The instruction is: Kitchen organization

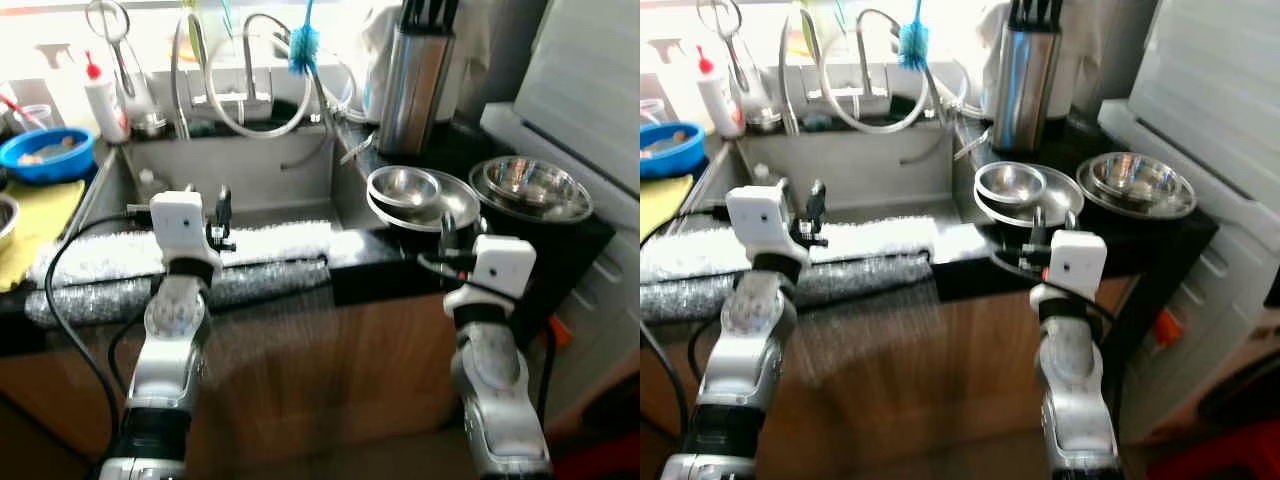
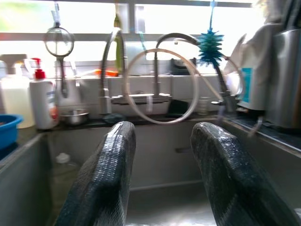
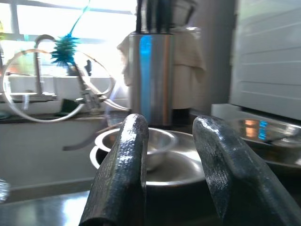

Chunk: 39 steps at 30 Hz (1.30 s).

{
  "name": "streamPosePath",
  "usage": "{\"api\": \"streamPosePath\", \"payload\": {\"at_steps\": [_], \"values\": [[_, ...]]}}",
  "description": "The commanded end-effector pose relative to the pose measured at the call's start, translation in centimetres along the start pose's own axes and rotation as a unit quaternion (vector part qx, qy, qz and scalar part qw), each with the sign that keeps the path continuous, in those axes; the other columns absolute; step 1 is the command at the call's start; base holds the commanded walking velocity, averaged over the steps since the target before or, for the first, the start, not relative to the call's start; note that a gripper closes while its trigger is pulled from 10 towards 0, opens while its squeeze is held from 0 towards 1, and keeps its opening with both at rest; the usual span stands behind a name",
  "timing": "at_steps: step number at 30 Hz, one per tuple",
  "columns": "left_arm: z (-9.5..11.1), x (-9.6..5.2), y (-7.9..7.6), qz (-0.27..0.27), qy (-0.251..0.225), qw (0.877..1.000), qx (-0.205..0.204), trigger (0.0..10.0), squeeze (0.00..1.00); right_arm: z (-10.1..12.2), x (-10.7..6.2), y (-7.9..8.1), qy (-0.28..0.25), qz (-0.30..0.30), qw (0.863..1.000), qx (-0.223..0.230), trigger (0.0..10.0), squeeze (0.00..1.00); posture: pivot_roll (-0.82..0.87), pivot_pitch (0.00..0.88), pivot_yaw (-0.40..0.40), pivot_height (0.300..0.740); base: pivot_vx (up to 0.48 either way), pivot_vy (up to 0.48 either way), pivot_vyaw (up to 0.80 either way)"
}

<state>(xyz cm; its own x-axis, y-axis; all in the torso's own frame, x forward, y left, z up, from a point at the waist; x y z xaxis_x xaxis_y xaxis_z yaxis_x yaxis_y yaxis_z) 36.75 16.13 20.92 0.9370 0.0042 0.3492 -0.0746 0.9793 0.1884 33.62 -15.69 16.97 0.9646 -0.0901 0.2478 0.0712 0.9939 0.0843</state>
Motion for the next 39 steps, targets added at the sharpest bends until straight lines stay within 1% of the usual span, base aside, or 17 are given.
{"api": "streamPosePath", "payload": {"at_steps": [1, 4, 9, 12, 20, 26, 39], "values": [[0.32, 0.43, -0.05, 0.002, -0.004, 1.0, 0.005, 10.0, 0.0, 0.8, 0.35, 0.1, -0.009, 0.001, 1.0, 0.01, 10.0, 0.0, -0.11, 0.017, -0.018, 0.74, 0.251, 0.0, 0.0], [0.32, 0.47, -0.09, 0.002, -0.004, 1.0, 0.005, 10.0, 0.0, 0.75, 0.41, 0.09, -0.008, 0.003, 1.0, 0.006, 10.0, 0.0, -0.11, 0.017, -0.018, 0.74, 0.251, 0.0, 0.0], [0.37, 0.57, -0.22, 0.001, -0.005, 1.0, 0.004, 10.0, 0.0, 0.87, 0.56, 0.26, -0.008, 0.008, 1.0, 0.002, 10.0, 0.0, -0.11, 0.016, -0.019, 0.74, 0.251, 0.0, 0.6], [0.41, 0.63, -0.27, 0.002, -0.005, 1.0, 0.003, 10.0, 0.0, 1.02, 0.6, 0.48, -0.011, 0.014, 1.0, 0.008, 10.0, 0.0, -0.11, 0.015, -0.021, 0.74, 0.251, 0.0, 0.43], [0.39, 0.65, -0.47, 0.002, -0.005, 1.0, 0.002, 10.0, 0.0, 1.09, 0.65, 0.7, -0.009, 0.02, 1.0, 0.005, 10.0, 0.0, -0.11, 0.015, -0.026, 0.74, 0.252, 0.0, 0.0], [0.35, 0.66, -0.55, 0.002, -0.005, 1.0, 0.0, 10.0, 0.0, 1.24, 0.75, 0.86, -0.01, 0.023, 1.0, 0.013, 10.0, 0.0, -0.11, 0.016, -0.031, 0.74, 0.251, 0.0, 0.0], [0.35, 0.71, -0.8, 0.0, -0.006, 1.0, -0.001, 10.0, 0.0, 1.19, 0.76, 0.96, -0.007, 0.024, 1.0, 0.014, 10.0, 0.0, -0.11, 0.014, -0.031, 0.74, 0.253, 0.0, 0.0]]}}
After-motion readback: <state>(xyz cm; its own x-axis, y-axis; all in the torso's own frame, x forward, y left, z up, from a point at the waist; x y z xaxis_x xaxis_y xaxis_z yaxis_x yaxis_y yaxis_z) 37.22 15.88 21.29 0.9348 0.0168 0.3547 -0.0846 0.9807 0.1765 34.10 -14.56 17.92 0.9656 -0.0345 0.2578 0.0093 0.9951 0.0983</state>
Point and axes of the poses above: a point about 5 cm out from each wrist's last joint towards the gripper, its own x axis pointing out of the wrist towards the gripper, its own z axis along the axis of the wrist's last joint, y = z × x, the point moved 5 cm from there along x, pointing out of the wrist towards the gripper, and after that the axes turned 9 degrees about x, right-handed, at the moved point
